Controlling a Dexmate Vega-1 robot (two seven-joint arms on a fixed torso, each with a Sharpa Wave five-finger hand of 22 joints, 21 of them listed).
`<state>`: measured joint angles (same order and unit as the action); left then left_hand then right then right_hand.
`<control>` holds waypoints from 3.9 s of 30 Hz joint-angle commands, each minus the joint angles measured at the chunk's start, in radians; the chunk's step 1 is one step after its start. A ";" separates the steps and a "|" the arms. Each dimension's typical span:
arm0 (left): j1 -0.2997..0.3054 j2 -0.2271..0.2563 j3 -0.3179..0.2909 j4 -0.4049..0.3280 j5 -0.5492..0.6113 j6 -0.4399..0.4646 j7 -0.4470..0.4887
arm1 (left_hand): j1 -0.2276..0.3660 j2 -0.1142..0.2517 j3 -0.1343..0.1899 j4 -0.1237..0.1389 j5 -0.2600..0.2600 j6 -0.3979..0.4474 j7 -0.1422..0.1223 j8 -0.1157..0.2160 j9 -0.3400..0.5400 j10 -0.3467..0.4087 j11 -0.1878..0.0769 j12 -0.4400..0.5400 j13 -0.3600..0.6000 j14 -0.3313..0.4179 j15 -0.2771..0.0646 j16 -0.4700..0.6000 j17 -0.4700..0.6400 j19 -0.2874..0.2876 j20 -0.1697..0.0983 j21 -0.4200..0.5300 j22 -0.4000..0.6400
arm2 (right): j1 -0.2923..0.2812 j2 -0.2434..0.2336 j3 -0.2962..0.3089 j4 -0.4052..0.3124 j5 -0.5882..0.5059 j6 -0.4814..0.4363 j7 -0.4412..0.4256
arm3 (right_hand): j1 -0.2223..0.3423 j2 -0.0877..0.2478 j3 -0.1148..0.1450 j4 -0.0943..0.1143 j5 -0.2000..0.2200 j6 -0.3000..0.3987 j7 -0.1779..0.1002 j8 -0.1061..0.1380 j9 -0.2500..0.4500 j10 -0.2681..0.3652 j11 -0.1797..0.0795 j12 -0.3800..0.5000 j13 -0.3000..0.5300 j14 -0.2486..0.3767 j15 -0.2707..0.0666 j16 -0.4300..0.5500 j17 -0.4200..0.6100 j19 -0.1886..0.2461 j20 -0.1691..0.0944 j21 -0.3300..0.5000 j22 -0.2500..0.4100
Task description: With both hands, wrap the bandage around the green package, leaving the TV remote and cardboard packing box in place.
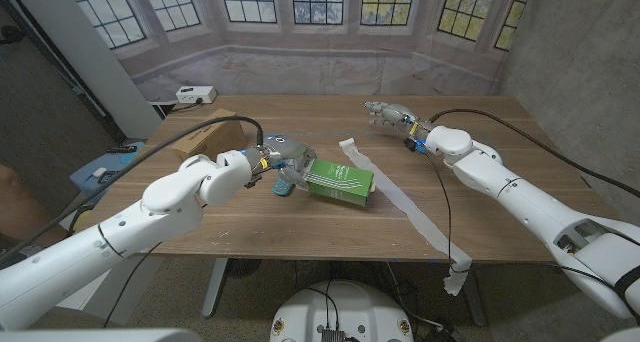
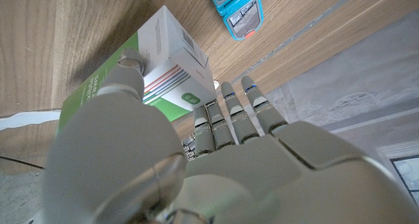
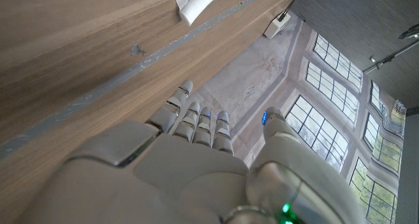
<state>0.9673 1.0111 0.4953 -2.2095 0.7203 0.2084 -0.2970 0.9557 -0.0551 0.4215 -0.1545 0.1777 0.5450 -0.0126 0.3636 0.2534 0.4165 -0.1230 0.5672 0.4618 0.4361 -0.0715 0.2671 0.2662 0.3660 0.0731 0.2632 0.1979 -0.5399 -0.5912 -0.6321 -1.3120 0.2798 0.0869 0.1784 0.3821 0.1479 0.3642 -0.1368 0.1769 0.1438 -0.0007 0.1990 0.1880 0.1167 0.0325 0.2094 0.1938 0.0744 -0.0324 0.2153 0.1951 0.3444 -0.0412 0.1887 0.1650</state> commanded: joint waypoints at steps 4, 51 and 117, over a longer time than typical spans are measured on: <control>0.042 0.028 -0.038 -0.034 -0.047 0.056 0.027 | 0.026 0.036 0.002 0.007 0.006 0.060 -0.028 0.020 0.003 0.008 0.000 0.007 0.006 0.012 -0.002 0.005 0.005 0.005 -0.007 0.002 0.004 | 0.075 -0.029 -0.086 -0.084 -0.206 -0.076 0.007 | 0.029 0.000 0.010 -0.016 0.001 0.038 -0.006 0.014 0.003 0.048 0.003 0.017 0.004 0.024 -0.001 0.009 0.001 0.016 -0.023 0.007 0.002; 0.080 0.091 -0.063 -0.081 -0.064 0.158 0.056 | 0.029 0.040 -0.002 0.005 0.007 0.072 -0.033 0.037 0.001 0.019 -0.010 0.013 0.020 0.023 -0.012 0.003 0.021 -0.002 -0.010 0.000 0.004 | 0.324 0.088 -0.329 0.114 -0.804 0.133 -0.058 | 0.378 -0.108 0.069 -0.048 0.007 0.319 -0.081 0.060 0.003 0.340 -0.080 0.047 0.008 0.248 -0.093 0.027 -0.007 0.201 -0.040 0.020 0.003; 0.014 0.056 -0.010 -0.065 -0.036 0.134 0.015 | 0.035 0.046 -0.002 0.003 0.010 0.074 -0.035 0.058 -0.002 0.022 -0.014 0.014 0.039 0.030 -0.017 -0.010 0.036 -0.022 -0.022 -0.007 0.003 | 0.386 0.118 -0.446 0.274 -0.982 0.117 -0.058 | 0.529 -0.162 0.046 -0.038 0.017 0.509 -0.132 0.088 0.006 0.536 -0.153 0.083 0.019 0.377 -0.160 0.048 0.010 0.285 -0.064 0.020 0.006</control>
<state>0.9873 1.0734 0.4797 -2.2814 0.6809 0.3519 -0.2777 0.9569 -0.0563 0.4164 -0.1568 0.1806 0.5541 -0.0218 0.3746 0.2488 0.4295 -0.1359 0.5787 0.4955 0.4610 -0.0858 0.2587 0.2997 0.3481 0.0551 0.2587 0.1978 -0.1574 -0.4963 -1.0611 -1.0788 -0.6983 0.2086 0.1508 0.8978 -0.0154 0.4123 -0.1792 0.1855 0.6404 -0.1323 0.2780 0.1882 0.6409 -0.1219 0.2887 0.2119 0.4420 -0.0464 0.2591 0.2027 0.6216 -0.0575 0.2004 0.1693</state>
